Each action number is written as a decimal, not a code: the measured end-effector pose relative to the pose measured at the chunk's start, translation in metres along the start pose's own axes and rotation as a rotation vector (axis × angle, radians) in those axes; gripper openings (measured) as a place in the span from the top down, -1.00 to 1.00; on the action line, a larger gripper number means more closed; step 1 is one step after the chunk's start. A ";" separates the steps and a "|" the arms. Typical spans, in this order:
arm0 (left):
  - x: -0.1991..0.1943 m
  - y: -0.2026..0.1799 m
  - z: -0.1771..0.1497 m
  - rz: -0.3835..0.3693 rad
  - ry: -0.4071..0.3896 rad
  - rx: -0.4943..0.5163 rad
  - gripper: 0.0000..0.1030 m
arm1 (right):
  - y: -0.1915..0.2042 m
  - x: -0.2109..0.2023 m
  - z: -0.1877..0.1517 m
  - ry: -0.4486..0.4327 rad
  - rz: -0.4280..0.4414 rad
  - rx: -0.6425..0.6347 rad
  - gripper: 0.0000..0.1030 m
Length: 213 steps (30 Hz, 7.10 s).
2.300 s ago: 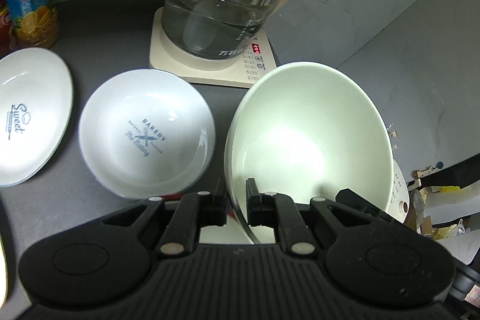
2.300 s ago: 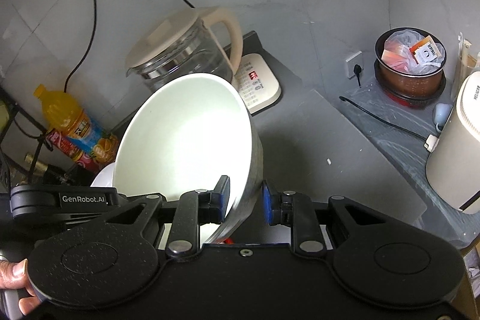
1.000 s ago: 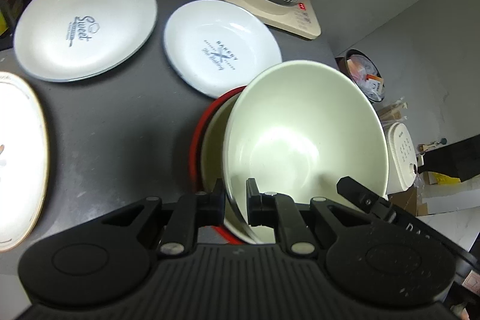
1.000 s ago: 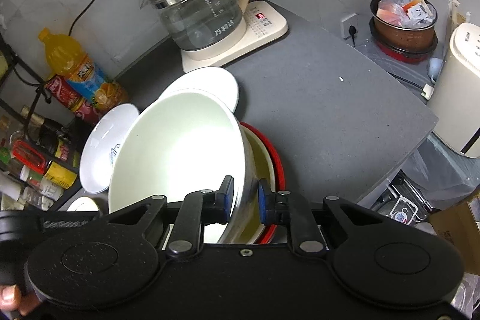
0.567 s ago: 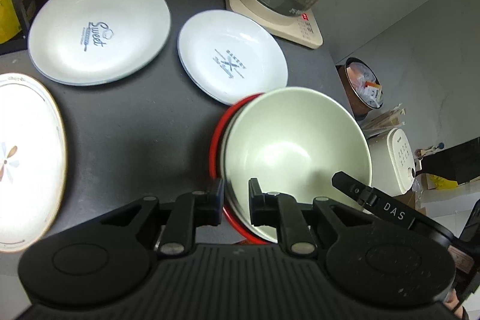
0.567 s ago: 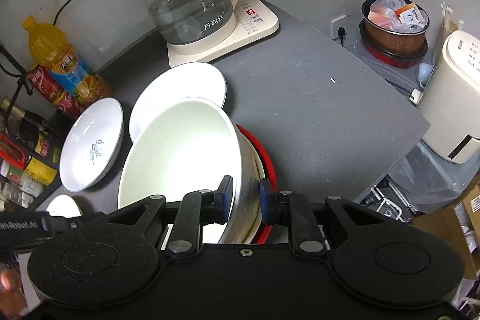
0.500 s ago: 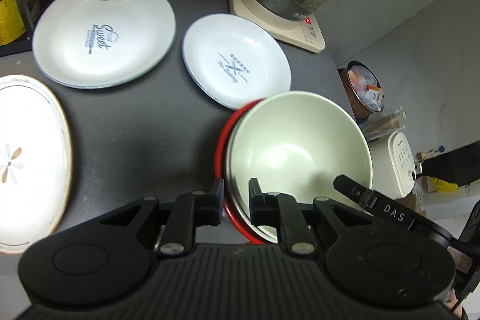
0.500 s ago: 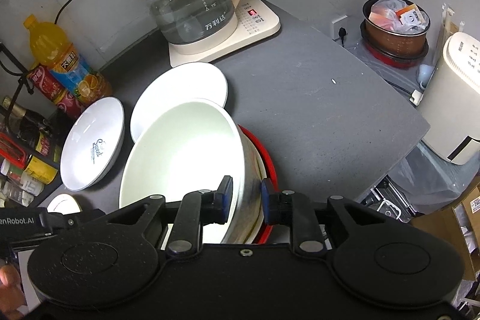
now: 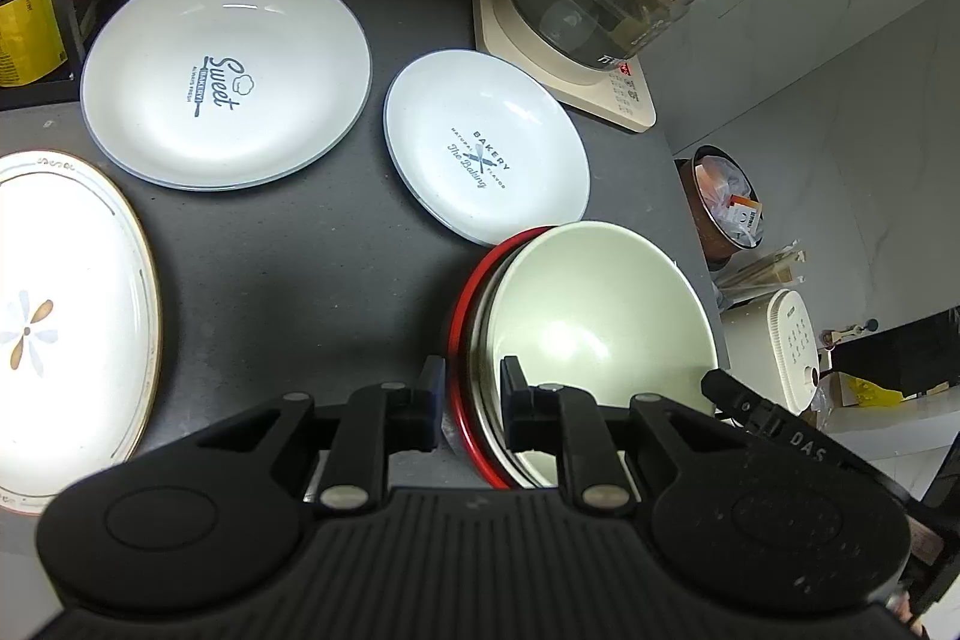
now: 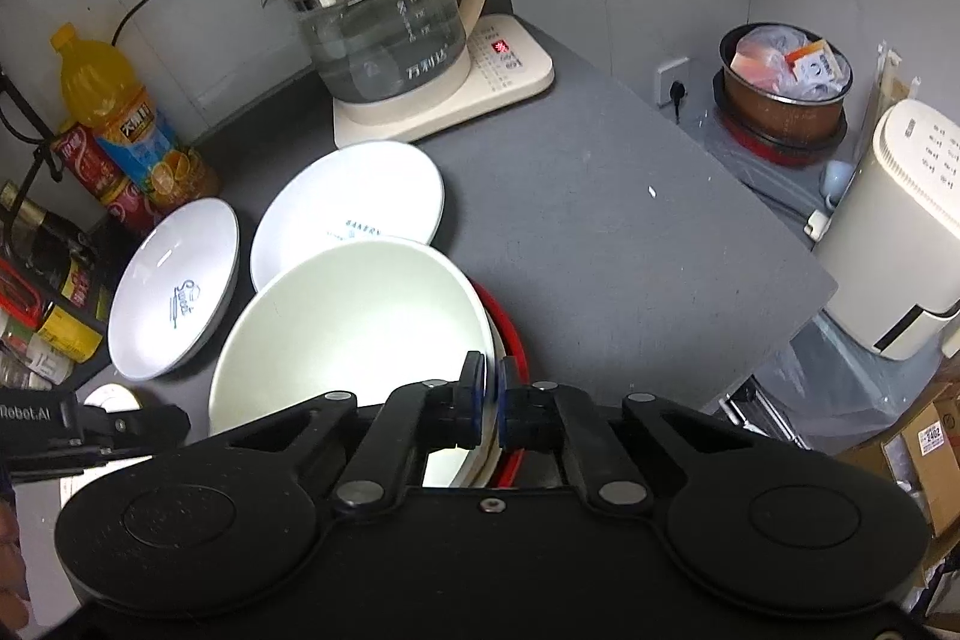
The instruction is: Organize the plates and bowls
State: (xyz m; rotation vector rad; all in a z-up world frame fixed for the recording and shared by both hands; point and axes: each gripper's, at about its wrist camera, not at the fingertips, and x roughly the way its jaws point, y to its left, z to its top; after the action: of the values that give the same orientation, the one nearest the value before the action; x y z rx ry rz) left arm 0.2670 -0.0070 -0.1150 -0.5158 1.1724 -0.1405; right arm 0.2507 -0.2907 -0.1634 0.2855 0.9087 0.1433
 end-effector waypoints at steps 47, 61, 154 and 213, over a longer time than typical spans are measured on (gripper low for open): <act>-0.014 0.037 0.039 0.386 -0.163 -0.389 -0.13 | 0.127 0.074 0.110 0.236 0.513 -0.647 -0.43; -0.024 0.042 0.016 0.446 -0.212 -0.550 -0.13 | 0.150 0.089 0.103 0.272 0.538 -0.826 -0.73; -0.008 0.201 0.065 0.107 -0.292 -0.712 0.85 | 0.195 0.150 0.110 0.329 0.412 -0.441 0.81; -0.068 0.267 -0.069 0.251 -0.268 -0.885 0.77 | 0.270 0.117 -0.008 0.422 0.471 -0.766 0.83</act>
State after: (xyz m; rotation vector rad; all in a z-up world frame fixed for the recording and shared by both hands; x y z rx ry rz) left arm 0.1355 0.2308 -0.1992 -1.1118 0.9829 0.6765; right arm 0.3148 -0.0037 -0.1742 -0.2654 1.1192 0.9908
